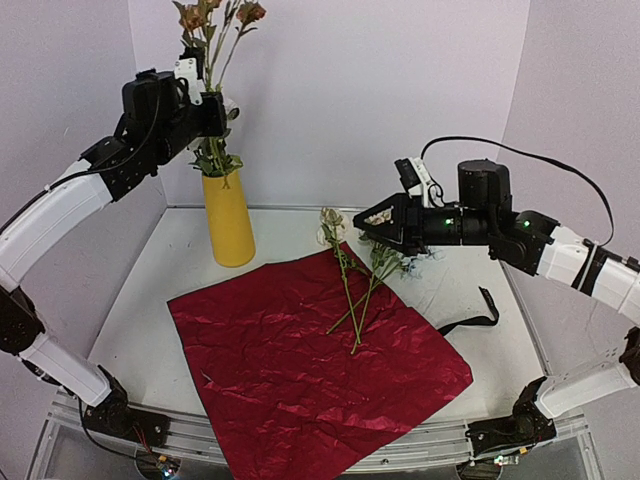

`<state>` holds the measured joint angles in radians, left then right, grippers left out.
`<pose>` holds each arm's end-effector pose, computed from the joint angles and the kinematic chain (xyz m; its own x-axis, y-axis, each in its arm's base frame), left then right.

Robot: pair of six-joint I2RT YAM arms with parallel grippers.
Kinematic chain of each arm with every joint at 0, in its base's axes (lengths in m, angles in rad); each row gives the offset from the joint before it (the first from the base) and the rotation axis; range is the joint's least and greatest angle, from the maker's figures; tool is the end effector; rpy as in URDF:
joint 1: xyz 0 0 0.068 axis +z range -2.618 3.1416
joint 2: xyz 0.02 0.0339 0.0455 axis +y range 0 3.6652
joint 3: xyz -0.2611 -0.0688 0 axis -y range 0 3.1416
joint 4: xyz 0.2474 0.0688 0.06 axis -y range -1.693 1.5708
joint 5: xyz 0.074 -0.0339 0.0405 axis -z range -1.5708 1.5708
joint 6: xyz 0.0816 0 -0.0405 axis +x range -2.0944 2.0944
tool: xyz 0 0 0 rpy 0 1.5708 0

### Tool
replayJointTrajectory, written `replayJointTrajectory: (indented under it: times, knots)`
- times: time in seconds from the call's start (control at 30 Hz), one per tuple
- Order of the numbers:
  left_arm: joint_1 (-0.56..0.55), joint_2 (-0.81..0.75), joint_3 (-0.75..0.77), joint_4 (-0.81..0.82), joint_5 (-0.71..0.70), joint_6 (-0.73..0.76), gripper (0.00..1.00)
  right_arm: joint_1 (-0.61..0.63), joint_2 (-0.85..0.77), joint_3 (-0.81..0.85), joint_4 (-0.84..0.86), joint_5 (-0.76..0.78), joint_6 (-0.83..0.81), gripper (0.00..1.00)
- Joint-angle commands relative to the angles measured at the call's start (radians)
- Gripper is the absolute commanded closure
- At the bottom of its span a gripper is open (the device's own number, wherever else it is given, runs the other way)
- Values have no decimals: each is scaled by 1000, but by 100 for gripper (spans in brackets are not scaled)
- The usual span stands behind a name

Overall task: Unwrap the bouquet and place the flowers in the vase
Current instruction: Insert the fake flower into the vase.

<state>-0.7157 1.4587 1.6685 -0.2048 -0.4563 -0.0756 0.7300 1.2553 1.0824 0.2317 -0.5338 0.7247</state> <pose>0.3009 -0.2140 0.4839 -0.0156 -0.0763 -0.9970 0.2561 0.9635 -0.0777 0.2234 0.2557 0.3867 -0.5987 0.2301 -0.7672 -0.7422 0.2007 0.6394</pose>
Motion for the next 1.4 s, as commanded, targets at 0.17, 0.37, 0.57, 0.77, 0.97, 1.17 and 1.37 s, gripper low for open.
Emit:
replayJointTrajectory:
  times: [0.17,0.37,0.57,0.77,0.97,1.17,1.37]
  knots:
    - [306,-12,-74,356,314,32,100,3,52,149,-11,-19,-62,23]
    - [381,73,-65,482,405,25,100,0,100,217,-24,-20,-93,23]
    - [384,166,-21,529,453,-34,100,-32,159,285,-43,-37,-114,23]
    - [384,228,-5,542,490,-35,100,-73,206,333,-44,-65,-125,23]
    - [384,274,47,545,521,-93,100,-107,245,368,-43,-100,-132,23]
    - [383,327,144,544,640,-220,100,-130,278,394,-43,-130,-136,23]
    - [383,351,221,543,645,-241,100,-144,283,396,-43,-145,-134,23]
